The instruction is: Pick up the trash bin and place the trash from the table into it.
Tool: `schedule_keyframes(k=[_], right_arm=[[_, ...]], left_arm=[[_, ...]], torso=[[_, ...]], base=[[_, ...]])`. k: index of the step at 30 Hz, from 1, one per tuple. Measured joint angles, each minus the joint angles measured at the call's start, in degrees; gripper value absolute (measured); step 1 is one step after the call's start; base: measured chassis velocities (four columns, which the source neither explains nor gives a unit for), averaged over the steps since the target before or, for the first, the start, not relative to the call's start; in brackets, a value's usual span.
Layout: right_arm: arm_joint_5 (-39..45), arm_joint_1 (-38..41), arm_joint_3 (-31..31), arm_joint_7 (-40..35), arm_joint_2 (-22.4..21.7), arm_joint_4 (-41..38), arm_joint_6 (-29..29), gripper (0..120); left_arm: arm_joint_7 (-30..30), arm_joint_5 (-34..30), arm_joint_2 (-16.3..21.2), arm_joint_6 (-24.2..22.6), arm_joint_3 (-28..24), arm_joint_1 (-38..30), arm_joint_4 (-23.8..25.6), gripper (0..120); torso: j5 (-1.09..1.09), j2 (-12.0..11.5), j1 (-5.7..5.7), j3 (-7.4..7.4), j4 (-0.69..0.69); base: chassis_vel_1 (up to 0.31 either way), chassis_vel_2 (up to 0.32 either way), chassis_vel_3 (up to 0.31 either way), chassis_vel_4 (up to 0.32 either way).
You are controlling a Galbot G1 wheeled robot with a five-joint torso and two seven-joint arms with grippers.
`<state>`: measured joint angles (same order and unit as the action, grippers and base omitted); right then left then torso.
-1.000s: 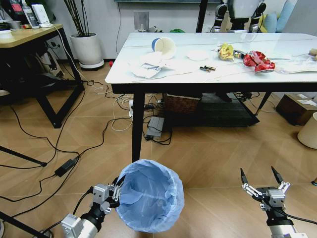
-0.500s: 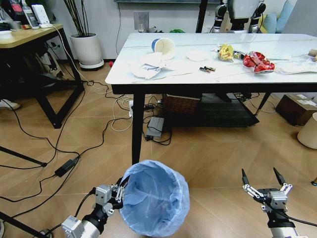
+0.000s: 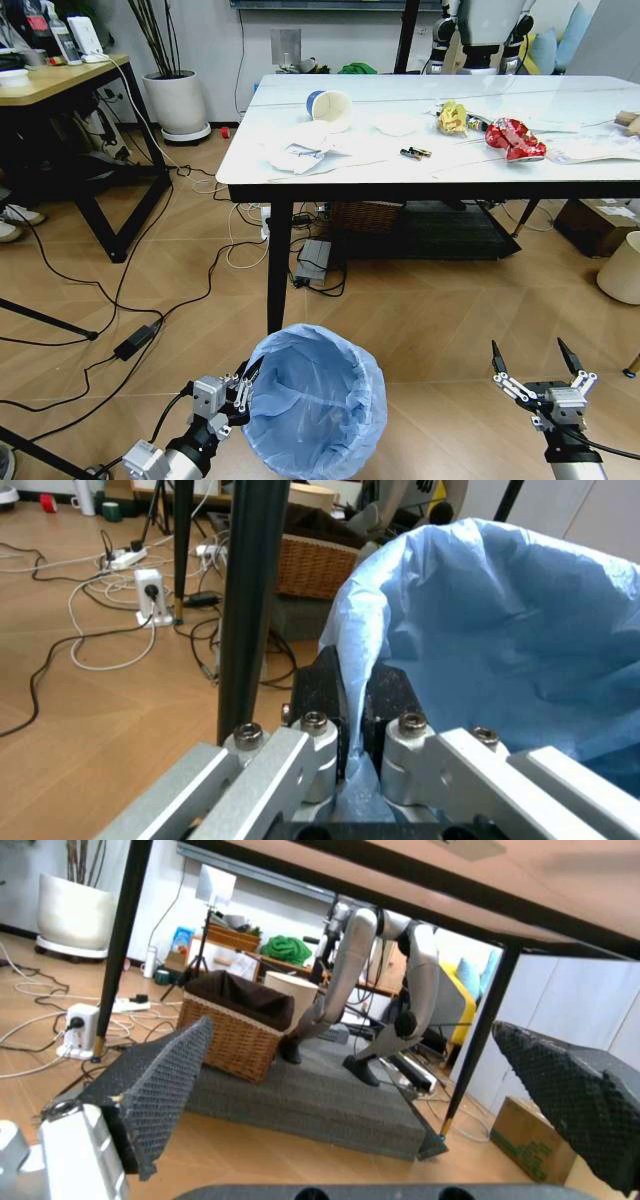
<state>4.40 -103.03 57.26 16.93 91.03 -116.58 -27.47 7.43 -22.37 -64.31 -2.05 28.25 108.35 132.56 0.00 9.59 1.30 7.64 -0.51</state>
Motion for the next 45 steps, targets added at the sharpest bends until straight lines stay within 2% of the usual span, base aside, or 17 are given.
schedule_keyframes(k=[4,9,16,21,25,31,45], right_arm=[[0.1,0.0,0.0,0.0,0.0,0.0,0.0,100],[2.4,-0.2,-0.9,0.1,-1.9,-0.3,0.5,100],[8.9,-2.2,-2.2,0.3,-7.7,-1.9,5.4,100],[10.4,-3.0,-1.7,-0.2,-9.1,-2.5,4.3,100],[9.7,-3.0,-1.4,-0.9,-10.0,-2.2,2.8,100],[11.6,-3.0,-2.5,-0.8,-11.2,-1.6,3.7,100],[12.5,-2.1,-4.1,-0.9,-10.5,-1.9,5.3,100]], left_arm=[[0.0,0.0,-0.1,0.0,0.0,0.2,0.0,1],[-0.3,-0.4,-0.6,-0.1,0.1,0.5,-0.3,1],[-0.5,-0.4,-1.0,-0.5,0.4,1.5,-0.1,1],[-0.6,-0.7,-0.7,-0.9,0.3,2.0,0.1,1],[-0.7,-1.0,-1.0,-0.9,1.0,2.5,0.4,1],[-0.7,-1.7,-1.6,-0.9,2.4,3.5,1.1,1],[-0.9,-3.9,-1.5,-1.3,4.5,3.4,1.2,1]], torso=[[0.0,0.5,0.14,0.4,0.0],[-0.01,2.5,0.66,1.84,0.0],[-0.01,4.8,1.24,3.58,0.02],[0.0,6.0,1.67,4.32,-0.02],[0.0,6.8,1.97,4.87,0.01],[-0.01,8.3,2.42,5.83,0.01],[0.0,11.4,3.46,7.97,0.0]], base=[[0.0,0.0,0.0,0.0],[0.0,0.0,0.0,0.0],[0.0,0.0,0.0,0.0],[0.0,0.0,0.0,0.0],[0.0,0.0,0.0,0.0],[0.0,0.0,0.0,0.0],[0.0,0.0,0.0,0.0]])
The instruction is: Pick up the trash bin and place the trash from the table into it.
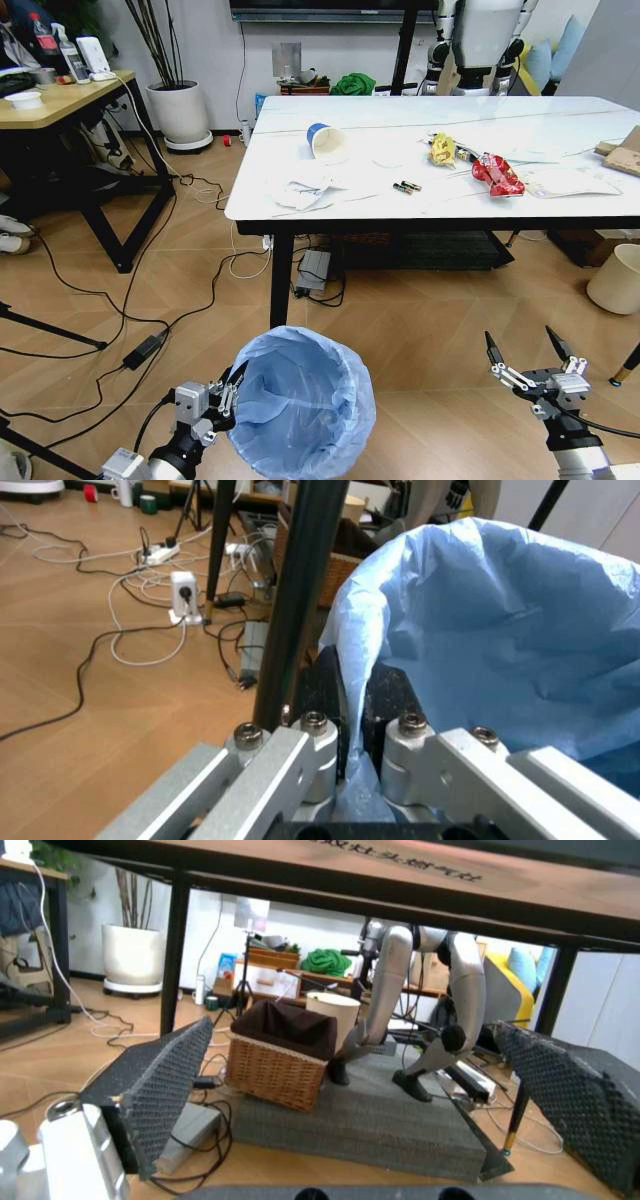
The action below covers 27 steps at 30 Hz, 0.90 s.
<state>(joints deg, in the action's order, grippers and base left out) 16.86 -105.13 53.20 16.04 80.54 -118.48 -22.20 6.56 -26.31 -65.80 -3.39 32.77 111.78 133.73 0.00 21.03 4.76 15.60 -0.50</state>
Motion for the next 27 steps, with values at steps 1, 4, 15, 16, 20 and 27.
schedule_keyframes(k=[1,4,15,16,20,27], right_arm=[[0.2,0.0,0.0,0.0,0.0,-0.2,0.3,100],[0.5,0.1,0.1,0.0,-0.1,-0.4,0.7,100],[-0.2,0.1,0.4,0.1,0.4,-0.4,0.8,100],[-0.4,0.1,0.5,0.2,0.6,-0.4,0.7,100],[-0.7,-0.2,0.7,0.5,1.1,-0.5,0.4,100],[-1.4,-0.4,0.9,0.6,2.0,-0.9,0.1,100]], left_arm=[[0.0,0.0,0.0,-0.1,0.1,-0.1,-0.1,1],[0.0,-0.1,0.0,-0.1,0.1,-0.1,-0.2,1],[0.0,-0.1,0.1,-0.4,-1.0,-0.6,-0.8,1],[0.1,-0.1,0.1,-0.5,-1.3,-0.7,-0.9,1],[0.2,-0.1,0.3,-0.5,-1.7,-0.8,-1.1,1],[0.1,-0.5,0.4,-0.6,-1.8,-1.1,-1.2,1]], torso=[[0.0,0.3,0.13,0.21,0.0],[0.01,0.9,0.37,0.53,0.0],[0.0,3.4,1.19,2.23,0.0],[0.0,3.7,1.32,2.43,0.0],[0.0,4.7,1.66,3.04,0.0],[0.0,6.2,2.26,3.92,0.0]], base=[[0.0,0.0,0.0,0.0],[0.0,0.0,0.0,0.0],[0.0,0.0,0.0,0.0],[0.0,0.0,0.0,0.0],[0.0,0.0,0.0,0.0],[0.0,0.0,0.0,0.0]])
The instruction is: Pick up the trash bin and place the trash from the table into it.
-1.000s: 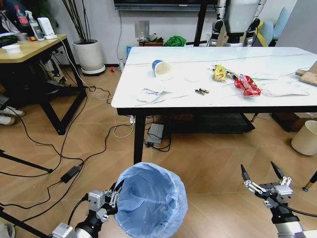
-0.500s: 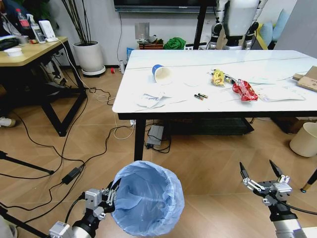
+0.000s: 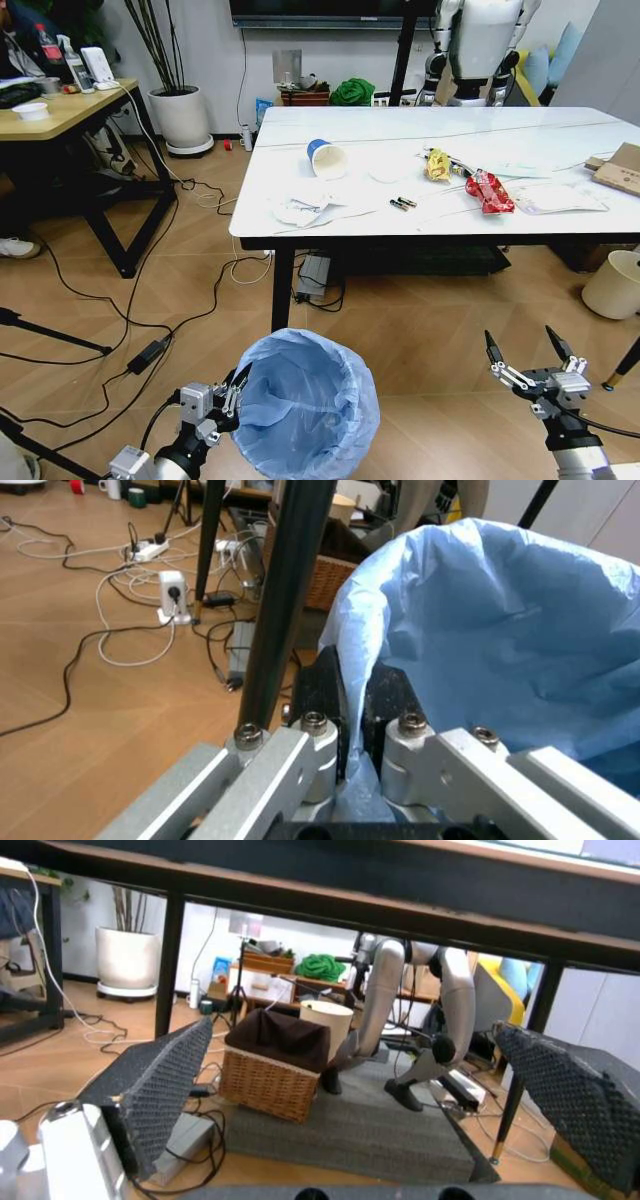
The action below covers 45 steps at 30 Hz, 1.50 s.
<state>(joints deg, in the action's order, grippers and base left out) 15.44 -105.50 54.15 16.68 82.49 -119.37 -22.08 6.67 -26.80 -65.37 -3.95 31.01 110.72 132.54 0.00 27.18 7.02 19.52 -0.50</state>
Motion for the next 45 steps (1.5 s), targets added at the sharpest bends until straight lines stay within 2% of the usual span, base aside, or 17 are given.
schedule_keyframes(k=[25,45], right_arm=[[-0.9,-0.5,0.3,0.1,0.8,-0.5,-0.9,100],[-0.6,-0.2,0.1,0.1,0.4,-0.7,-0.6,100]], left_arm=[[-0.4,-0.3,0.2,-0.3,-0.1,0.3,0.2,1],[-4.4,-5.6,0.3,-2.7,0.3,1.4,2.1,1]], torso=[[0.0,5.7,2.27,3.44,0.0],[-0.01,10.8,4.3,6.47,0.0]], base=[[0.0,0.0,0.0,0.0],[0.0,0.0,0.0,0.0]])
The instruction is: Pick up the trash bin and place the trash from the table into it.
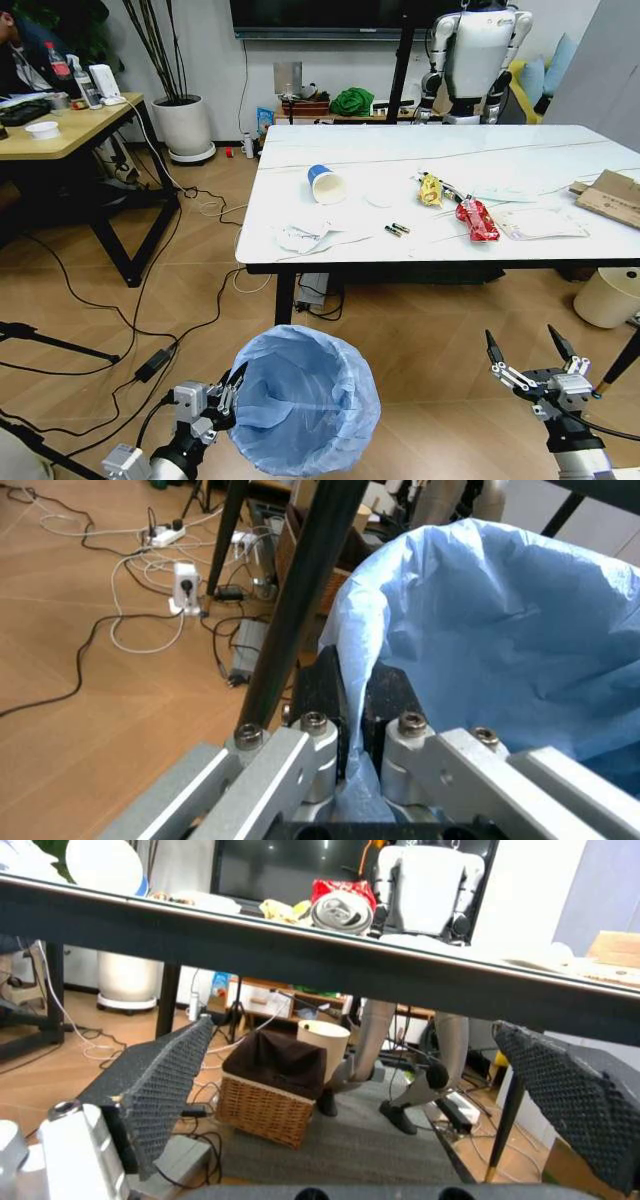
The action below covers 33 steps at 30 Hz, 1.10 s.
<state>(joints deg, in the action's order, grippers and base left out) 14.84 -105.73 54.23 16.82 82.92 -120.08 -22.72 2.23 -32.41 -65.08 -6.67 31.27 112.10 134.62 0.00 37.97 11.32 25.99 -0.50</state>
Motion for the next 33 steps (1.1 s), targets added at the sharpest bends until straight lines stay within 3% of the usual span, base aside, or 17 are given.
schedule_keyframes(k=[33], right_arm=[[-0.9,-0.4,-0.3,0.1,0.3,-0.7,-0.1,100]], left_arm=[[-0.9,0.0,-0.5,0.3,-0.4,0.1,0.4,1]], torso=[[0.0,8.3,3.52,4.84,0.0]], base=[[0.0,0.0,0.0,0.0]])
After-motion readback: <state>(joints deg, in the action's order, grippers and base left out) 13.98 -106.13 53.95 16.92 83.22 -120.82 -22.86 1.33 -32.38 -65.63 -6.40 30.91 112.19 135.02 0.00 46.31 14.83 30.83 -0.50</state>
